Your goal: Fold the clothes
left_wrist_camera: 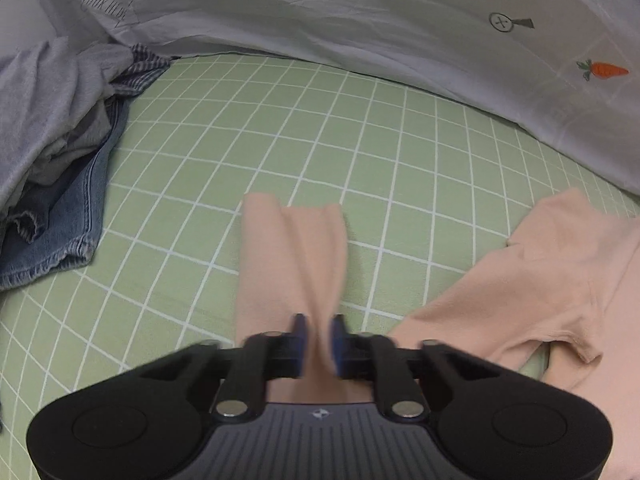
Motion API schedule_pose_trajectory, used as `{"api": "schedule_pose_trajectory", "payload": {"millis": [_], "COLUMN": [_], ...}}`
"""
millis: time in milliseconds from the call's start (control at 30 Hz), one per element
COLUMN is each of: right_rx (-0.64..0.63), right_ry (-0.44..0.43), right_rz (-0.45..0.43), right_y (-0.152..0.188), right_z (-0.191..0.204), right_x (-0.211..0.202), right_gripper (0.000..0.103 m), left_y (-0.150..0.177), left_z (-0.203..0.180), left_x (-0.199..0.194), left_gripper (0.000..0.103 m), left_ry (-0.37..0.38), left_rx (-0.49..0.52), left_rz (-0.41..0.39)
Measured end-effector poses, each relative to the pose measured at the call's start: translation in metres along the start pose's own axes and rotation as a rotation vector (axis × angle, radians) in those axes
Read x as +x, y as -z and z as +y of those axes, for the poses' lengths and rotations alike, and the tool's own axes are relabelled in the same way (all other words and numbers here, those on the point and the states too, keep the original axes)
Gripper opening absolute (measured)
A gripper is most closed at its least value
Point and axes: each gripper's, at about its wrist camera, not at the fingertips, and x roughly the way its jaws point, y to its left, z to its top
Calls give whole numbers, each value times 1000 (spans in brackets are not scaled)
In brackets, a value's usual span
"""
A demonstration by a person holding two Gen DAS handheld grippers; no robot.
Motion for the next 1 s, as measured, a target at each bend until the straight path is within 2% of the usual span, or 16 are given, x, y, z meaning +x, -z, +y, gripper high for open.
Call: {"api": "schedule_pose_trajectory", "payload": {"millis": [67,267,367,533,633,667,733,800,833,900,1000], "right_rx": [-2,-6,-8,-20,-27,-32,-45,-60,-68,-86,-97], "right_ry": [-2,-7,-7,-16,-25,-29,-41,-55,-65,-84,-96], "right_rz": [0,-10,-46,-115,-129,-125,-107,-80,-70,-50,-40], "right_y": [0,1,7,17,20,19,17,14,13,11,14], "right_z": [-1,-1,-1,-2,-3,-4,-5,-6,-7,-9,-12], "right_x": [0,0,-2,-4,-5,-5,-6,-6,-6,-6,-8], "right_gripper": [103,103,103,103,103,103,103,103,103,103,103], "left_y": [3,38,68,130,158,162,166,164,162,158,149], "left_z": [12,40,50,61,63,63,65,70,72,79,94], "left_x": [-16,-77,-89,-89,-89,-92,-98,-103,-105,-107,-96], "left_gripper": [4,4,8,10,11,11,20,39,44,65,67], "left_ry": [27,26,12,35,49,44,27,1,-12,-51,-125], "left_rx": [-52,-122,-110,-173,-190,-188,-187,-193,-196,-208,-222], "left_rz": [-69,-262,-236,-102,-23,-18,-26,-49,-61,-81,-66]}}
